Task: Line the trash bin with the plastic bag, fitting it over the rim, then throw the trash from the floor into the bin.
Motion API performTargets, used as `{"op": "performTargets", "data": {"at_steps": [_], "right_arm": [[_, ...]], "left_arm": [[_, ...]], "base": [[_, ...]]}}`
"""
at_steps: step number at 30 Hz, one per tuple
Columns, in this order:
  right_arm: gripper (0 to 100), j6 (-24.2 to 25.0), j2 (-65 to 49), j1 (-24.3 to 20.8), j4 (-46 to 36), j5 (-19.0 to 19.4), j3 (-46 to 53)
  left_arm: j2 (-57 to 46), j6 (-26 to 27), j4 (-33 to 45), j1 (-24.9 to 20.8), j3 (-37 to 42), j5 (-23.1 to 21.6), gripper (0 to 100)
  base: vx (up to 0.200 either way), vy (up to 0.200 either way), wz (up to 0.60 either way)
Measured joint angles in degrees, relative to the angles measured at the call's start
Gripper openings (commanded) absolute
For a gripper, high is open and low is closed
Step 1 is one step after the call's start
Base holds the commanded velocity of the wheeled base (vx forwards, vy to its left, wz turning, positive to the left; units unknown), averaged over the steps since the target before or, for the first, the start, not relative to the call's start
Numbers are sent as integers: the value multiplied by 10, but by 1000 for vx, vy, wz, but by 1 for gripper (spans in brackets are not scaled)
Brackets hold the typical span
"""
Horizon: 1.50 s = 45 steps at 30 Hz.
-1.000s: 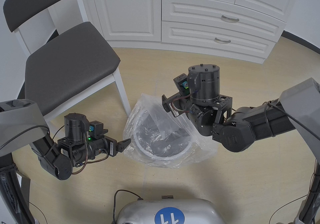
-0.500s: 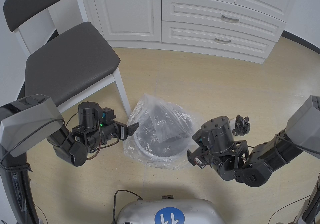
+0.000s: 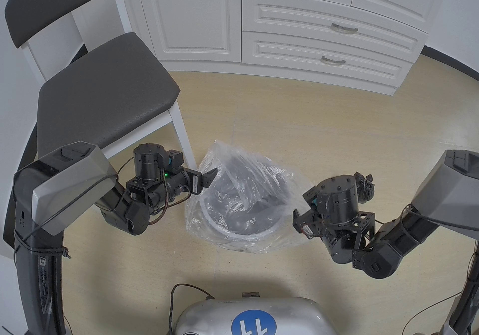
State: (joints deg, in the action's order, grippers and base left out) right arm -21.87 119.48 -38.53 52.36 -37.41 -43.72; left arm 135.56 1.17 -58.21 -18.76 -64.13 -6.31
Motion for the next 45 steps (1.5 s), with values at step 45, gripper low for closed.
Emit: {"op": "performTargets", "data": {"at_steps": [45], "right_arm": [[100,23,301,114,118,10,-499]], "left_arm": [[81,-70,-144,41,-64,64,100]], "base": [[0,0,0]]}}
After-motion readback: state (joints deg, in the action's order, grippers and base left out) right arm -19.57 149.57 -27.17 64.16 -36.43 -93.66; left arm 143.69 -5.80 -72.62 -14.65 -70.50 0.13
